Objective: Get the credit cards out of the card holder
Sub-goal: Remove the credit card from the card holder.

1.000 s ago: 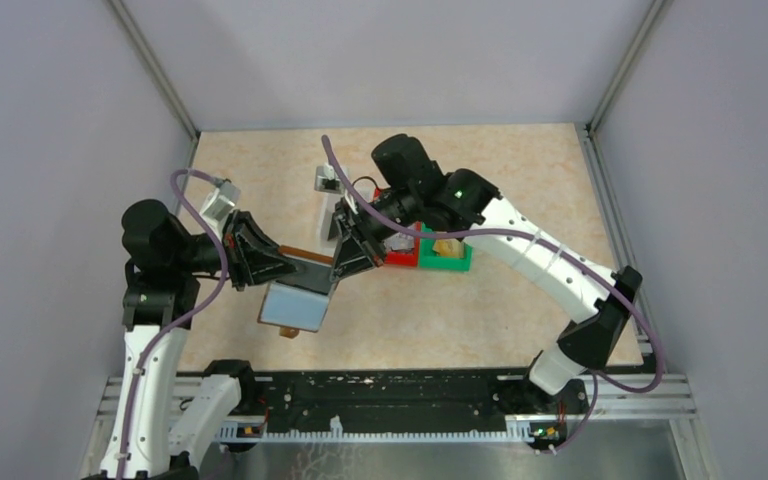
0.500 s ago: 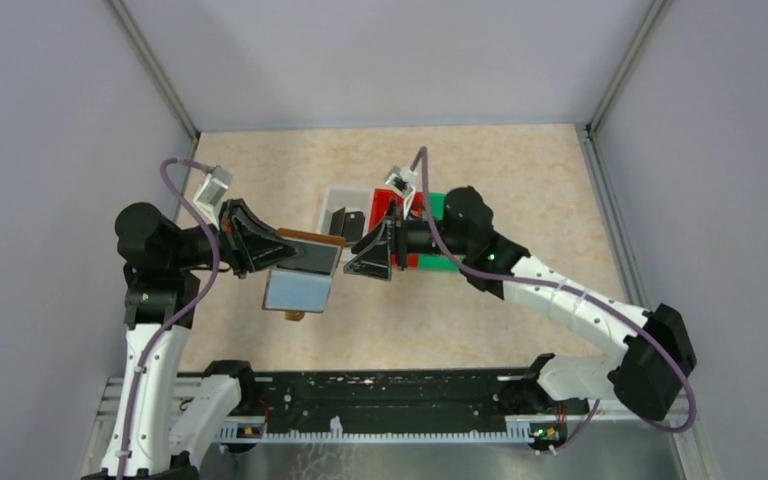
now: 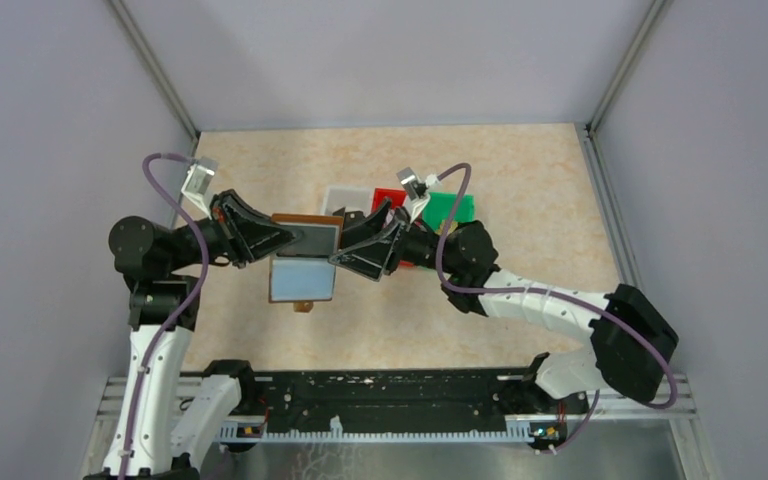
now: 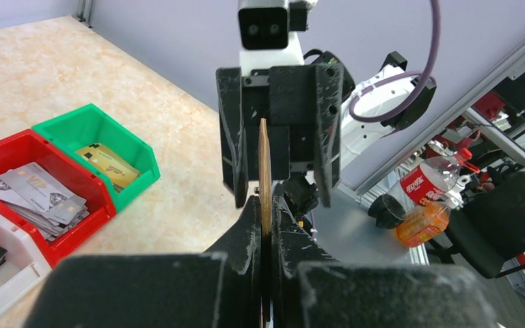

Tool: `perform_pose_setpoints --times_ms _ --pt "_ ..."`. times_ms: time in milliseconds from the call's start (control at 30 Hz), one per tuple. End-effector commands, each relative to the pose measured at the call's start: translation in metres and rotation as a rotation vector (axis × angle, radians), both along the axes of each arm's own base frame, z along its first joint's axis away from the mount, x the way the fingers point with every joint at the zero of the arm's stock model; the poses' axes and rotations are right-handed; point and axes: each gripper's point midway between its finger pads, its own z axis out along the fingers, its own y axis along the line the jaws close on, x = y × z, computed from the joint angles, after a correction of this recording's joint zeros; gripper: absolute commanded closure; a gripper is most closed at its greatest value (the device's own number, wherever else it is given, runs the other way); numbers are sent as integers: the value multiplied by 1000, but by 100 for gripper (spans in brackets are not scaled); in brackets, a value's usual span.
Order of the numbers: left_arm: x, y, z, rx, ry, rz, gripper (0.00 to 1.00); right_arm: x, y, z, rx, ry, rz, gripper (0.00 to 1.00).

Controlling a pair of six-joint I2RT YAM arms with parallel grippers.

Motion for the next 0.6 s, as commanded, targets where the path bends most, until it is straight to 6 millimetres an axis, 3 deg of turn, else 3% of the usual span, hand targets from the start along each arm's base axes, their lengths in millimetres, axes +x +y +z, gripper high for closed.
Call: perform_pose_setpoints --times_ms 0,67,200,233,267,300,333,400,467,567 --pt "-2 0 13 -46 -7 15 100 -5 1 27 137 -7 19 49" --pt "-3 0 14 -49 -6 14 100 -5 2 26 141 11 26 61" --pt "-2 0 7 -26 1 6 100 -7 4 28 106 10 36 94" --pt "-1 0 1 -4 -10 1 95 -6 7 25 61 14 38 100" --pt "1 0 -5 19 -19 -1 88 -4 8 22 11 17 41 100" --pt "2 0 -12 45 -26 -6 74 -2 9 18 -44 20 40 100" --pt "2 0 -22 77 -18 -22 54 -2 6 22 -86 -11 45 100" --pt "-5 0 -36 136 -48 -90 29 -5 8 7 -243 -49 83 100" --pt "-12 1 -45 187 -104 -142 20 -8 8 -17 -427 -98 108 100" --pt "-23 2 -53 226 -182 -211 20 -13 0 -50 -629 -132 172 100"
